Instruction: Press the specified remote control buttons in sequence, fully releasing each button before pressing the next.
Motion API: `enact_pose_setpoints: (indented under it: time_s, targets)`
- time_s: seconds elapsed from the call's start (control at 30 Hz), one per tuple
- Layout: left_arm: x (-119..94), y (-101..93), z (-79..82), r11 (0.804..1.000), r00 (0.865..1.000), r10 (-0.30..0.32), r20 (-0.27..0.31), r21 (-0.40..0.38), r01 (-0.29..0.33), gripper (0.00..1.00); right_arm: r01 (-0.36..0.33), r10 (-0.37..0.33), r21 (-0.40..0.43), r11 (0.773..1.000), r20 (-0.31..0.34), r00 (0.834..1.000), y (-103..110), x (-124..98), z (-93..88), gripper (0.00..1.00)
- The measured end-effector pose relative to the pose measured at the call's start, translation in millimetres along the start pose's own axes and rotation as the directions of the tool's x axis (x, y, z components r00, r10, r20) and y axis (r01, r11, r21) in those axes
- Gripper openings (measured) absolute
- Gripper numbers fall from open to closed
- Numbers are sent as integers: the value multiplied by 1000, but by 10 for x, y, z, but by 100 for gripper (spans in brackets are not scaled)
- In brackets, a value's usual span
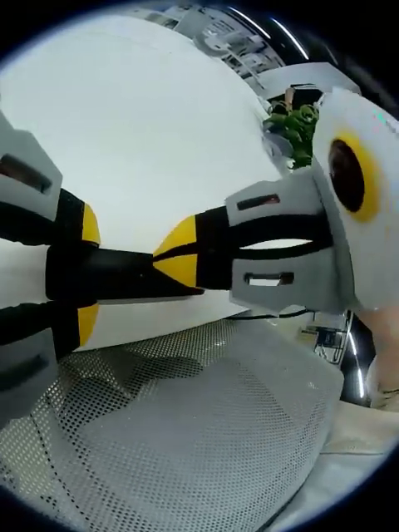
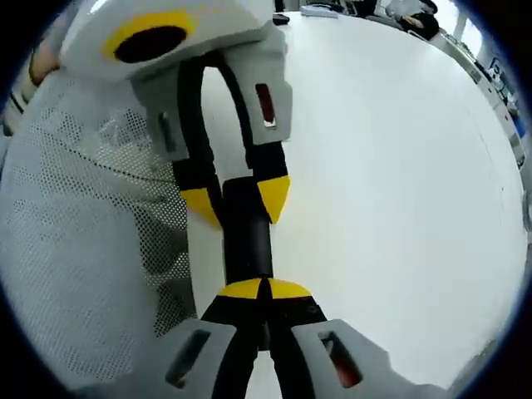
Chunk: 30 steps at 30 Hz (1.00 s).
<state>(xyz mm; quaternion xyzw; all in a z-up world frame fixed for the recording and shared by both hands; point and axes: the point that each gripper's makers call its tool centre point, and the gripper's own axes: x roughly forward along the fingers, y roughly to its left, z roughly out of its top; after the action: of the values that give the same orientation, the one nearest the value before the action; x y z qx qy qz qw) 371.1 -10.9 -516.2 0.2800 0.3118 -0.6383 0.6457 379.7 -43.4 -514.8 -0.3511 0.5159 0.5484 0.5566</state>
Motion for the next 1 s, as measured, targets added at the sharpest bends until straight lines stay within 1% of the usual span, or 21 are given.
enact_pose_setpoints:
  time_s: [0.1,0.2,0.33,0.4,0.53,0.57,0.6,0.67,0.73,0.83,0.9,0.93,0.97,1.0]
  targets:
    - [3,2,-1,1000,1000,0,2,2,0,24,-15,20,126,992,-36,999,-18,4,-4,0]
    - [2,3,-3,1000,1000,0,5,4,0,24,-24,38,239,971,-54,998,-30,7,-7,0]
    - [3,6,-4,1000,1000,0,8,6,0,24,-36,51,264,964,-49,997,-49,4,-13,0]
    - [4,8,-5,1000,1000,0,9,5,0,24,-39,50,249,968,-38,998,-35,-1,-20,0]
    - [1,10,-5,1000,1000,0,18,6,0,24,-29,19,182,983,55,998,-26,-15,-12,0]
    - [1,12,-7,1000,1000,0,21,5,0,24,-24,13,137,990,82,997,-24,-15,-7,0]
    - [0,14,-9,1000,1000,1,28,3,-1,24,-17,6,111,994,100,995,-21,-19,-6,0]
    - [-2,16,-12,1000,999,2,40,-1,-2,24,-4,-4,63,998,128,992,-16,-22,-9,0]
    - [-2,22,-13,1000,999,2,52,-8,-1,24,24,-26,13,1000,159,987,-14,-28,-10,0]
    - [1,26,-11,1000,998,1,55,-11,0,24,73,-60,-75,994,171,983,6,-39,6,0]
    - [1,27,-12,1000,998,0,57,-14,0,24,106,-82,-134,985,173,982,-11,-42,12,0]
    - [1,29,-11,1000,998,0,59,-16,1,24,114,-80,-172,978,192,978,13,-37,46,0]
    - [2,29,-12,1000,998,0,58,-17,1,24,111,-75,-175,978,201,977,46,-28,61,0]
    - [2,29,-14,1000,998,-1,58,-18,2,24,142,-106,-195,970,182,978,20,-30,39,0]
